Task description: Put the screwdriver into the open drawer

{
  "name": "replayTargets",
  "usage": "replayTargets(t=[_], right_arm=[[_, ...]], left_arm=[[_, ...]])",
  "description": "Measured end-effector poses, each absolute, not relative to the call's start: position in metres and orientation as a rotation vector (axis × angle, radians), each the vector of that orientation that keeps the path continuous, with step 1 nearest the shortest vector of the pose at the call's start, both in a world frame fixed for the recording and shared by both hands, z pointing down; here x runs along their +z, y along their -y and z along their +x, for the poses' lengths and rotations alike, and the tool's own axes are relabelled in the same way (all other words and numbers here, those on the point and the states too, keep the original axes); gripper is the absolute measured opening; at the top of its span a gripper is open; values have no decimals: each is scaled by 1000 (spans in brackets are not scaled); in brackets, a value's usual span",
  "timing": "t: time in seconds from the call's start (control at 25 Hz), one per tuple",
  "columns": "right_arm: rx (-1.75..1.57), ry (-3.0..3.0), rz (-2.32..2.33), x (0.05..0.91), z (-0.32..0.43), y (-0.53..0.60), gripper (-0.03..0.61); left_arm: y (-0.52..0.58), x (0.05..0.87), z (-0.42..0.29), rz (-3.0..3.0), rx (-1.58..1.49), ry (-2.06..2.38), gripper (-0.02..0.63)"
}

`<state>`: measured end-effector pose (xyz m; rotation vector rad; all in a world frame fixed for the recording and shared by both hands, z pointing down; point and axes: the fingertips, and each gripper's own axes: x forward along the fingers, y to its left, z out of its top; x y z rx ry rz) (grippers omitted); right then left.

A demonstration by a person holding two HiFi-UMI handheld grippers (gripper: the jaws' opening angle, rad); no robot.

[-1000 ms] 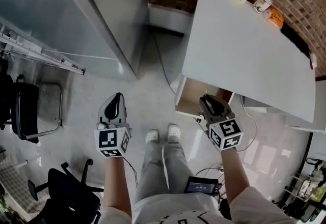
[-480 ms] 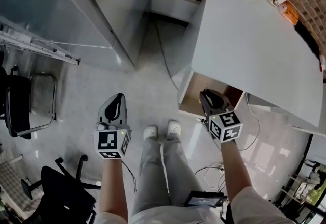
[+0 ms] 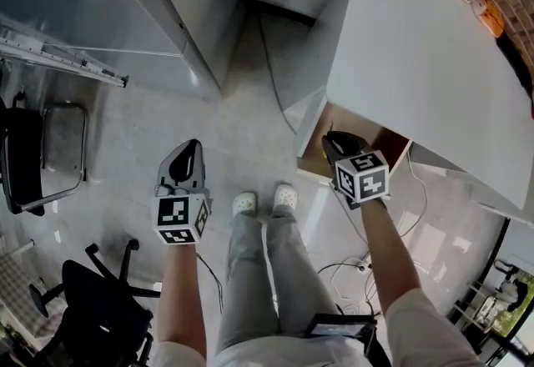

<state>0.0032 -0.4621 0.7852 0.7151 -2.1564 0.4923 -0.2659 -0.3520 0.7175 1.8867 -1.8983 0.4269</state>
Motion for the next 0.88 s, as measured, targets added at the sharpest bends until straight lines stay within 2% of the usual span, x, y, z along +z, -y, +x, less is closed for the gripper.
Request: replayTargets(t=[0.4,0.72,0.8,0.88], right_arm=[[592,1905,658,848,8,477,80],[564,1881,664,855,8,478,81],[560,1881,663,853,9,476,122],[568,1886,667,848,10,474,130]], left_arm=[[347,722,-269,1865,422,1909,14],[338,718,-275,1841,426,1930,14],[337,716,-274,1837,420,1932,14],[337,713,-272,1836,419,1930,14]])
